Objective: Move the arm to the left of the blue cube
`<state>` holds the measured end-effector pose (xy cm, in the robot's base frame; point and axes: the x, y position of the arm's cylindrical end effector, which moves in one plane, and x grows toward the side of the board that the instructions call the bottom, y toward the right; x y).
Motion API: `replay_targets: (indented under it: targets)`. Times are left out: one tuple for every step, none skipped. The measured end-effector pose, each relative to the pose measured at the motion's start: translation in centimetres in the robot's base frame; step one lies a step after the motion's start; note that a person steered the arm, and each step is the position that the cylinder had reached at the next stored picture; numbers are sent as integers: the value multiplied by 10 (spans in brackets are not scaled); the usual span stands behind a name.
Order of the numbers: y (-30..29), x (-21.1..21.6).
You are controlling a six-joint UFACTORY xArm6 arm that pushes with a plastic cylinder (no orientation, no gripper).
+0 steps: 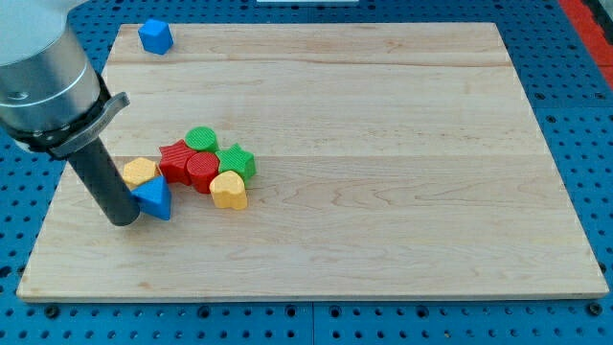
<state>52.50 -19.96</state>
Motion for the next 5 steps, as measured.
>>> replay_targets:
  targets:
    - [14,0]
    - [37,0]
    - [36,7]
    - [4,33]
    - [-90,-10]
